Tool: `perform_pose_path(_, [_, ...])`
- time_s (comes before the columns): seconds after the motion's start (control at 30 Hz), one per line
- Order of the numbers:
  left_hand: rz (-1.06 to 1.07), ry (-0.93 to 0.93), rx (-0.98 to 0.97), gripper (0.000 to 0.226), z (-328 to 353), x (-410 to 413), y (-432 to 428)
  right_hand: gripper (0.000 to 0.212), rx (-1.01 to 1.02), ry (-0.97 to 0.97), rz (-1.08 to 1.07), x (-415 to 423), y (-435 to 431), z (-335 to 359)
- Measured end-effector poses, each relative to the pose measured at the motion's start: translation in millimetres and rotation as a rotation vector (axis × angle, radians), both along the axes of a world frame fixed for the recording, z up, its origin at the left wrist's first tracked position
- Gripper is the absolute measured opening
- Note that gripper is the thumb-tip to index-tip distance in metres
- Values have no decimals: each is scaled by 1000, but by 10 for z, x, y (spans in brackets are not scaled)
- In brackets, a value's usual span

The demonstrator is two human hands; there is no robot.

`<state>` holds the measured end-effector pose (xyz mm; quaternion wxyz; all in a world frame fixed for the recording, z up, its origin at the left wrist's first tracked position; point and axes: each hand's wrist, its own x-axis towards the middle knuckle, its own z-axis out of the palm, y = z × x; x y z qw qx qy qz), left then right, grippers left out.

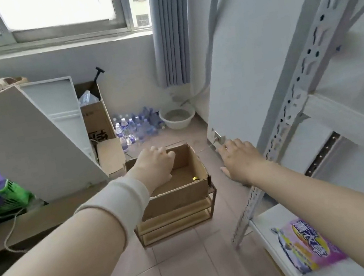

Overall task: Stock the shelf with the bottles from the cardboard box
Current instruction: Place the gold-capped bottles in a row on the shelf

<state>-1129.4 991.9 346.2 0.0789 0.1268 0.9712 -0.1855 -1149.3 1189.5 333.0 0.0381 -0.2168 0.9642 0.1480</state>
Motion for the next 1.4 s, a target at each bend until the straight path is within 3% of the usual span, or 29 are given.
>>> perform_pose_path(0.47, [208, -327, 246, 37, -1807, -1946, -690, 39, 122, -358, 91, -2231, -675, -1563])
perform_pose_path(0.83, [413, -716, 481, 48, -3682, -2712, -890, 50, 149, -691, 26, -3110, -913, -3330])
perform_pose_path(0.97, [484, -780, 563, 52, -4352, -2887, -807, 56, 286, -711, 52, -3378, -920, -3990])
perform_pose_path(1.13, [541, -758, 606, 58, -5038, -3129, -679, 73, 580, -647, 354, -3547, -891, -4528])
perform_pose_path(1.23, [572, -778, 626, 56, -5287, -3263, -619, 77, 534, -689, 371, -3589, -879, -4706])
perform_pose_path(1.4, [588, -892, 565, 53, -5487, -3358, -507, 64, 373, -804, 328, -3710, -920, -4770])
